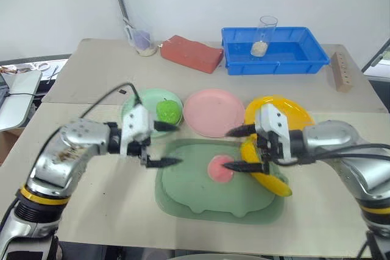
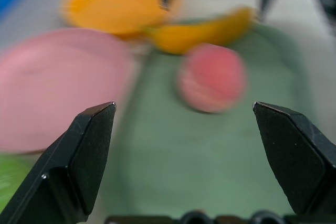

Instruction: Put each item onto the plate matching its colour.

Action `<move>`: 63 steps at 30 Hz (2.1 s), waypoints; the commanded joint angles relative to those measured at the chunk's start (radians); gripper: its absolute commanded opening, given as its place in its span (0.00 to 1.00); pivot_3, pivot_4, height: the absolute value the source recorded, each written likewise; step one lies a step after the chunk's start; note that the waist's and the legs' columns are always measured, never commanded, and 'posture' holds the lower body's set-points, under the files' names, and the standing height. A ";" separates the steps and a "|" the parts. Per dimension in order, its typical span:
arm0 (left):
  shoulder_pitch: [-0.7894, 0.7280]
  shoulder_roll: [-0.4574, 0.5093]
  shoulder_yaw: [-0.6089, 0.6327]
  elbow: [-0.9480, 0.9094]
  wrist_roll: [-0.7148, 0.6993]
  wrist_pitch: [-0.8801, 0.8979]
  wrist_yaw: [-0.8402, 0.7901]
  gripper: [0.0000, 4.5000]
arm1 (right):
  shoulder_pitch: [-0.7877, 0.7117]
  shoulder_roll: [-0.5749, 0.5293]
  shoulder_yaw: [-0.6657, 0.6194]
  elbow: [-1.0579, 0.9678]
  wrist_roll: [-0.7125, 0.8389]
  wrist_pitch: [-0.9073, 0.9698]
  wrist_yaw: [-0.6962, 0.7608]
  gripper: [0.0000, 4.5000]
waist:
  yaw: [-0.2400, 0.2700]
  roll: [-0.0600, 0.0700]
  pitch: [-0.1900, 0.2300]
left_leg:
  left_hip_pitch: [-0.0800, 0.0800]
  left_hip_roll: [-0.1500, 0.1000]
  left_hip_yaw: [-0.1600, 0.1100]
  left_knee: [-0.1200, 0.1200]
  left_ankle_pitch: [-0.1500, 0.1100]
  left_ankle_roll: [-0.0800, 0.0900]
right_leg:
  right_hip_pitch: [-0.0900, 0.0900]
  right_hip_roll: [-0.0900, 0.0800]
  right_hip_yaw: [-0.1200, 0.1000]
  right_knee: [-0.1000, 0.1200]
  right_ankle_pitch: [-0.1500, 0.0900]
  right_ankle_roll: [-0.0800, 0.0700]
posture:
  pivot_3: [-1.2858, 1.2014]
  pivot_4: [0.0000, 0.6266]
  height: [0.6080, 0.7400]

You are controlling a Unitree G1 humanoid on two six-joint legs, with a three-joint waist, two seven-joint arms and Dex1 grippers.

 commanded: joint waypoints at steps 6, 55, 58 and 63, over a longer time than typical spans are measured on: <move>0.048 0.019 0.028 -0.051 -0.048 -0.103 -0.104 0.99 | 0.059 0.001 0.052 -0.060 -0.096 -0.038 -0.047 1.00 | -0.009 0.000 0.000 | 0.000 0.000 0.000 0.000 0.000 0.000 | -0.001 0.000 0.001 0.000 0.000 0.000 | 0.52 0.24 1.00; 0.154 -0.157 0.273 -0.058 -0.135 0.096 0.436 1.00 | -0.586 0.541 0.110 1.019 -0.437 -0.229 -0.347 0.63 | -0.006 0.001 -0.002 | 0.001 0.001 0.001 0.000 -0.001 0.001 | -0.002 0.001 0.001 0.004 0.001 -0.002 | 0.52 0.24 1.00; 0.180 -0.153 0.283 -0.068 -0.130 0.086 0.441 1.00 | -0.614 0.553 0.101 1.103 -0.454 -0.271 -0.328 0.93 | -0.004 0.001 -0.002 | 0.001 0.001 0.001 0.001 -0.001 0.001 | -0.001 0.001 0.001 0.004 0.001 -0.002 | 0.52 0.24 1.00; 0.207 -0.155 0.284 -0.081 -0.127 0.081 0.448 1.00 | -0.625 0.540 0.085 1.118 -0.455 -0.290 -0.273 1.00 | -0.005 0.001 -0.002 | 0.001 0.001 0.001 0.000 -0.001 0.001 | -0.002 0.001 0.001 0.004 0.001 -0.002 | 0.52 0.24 1.00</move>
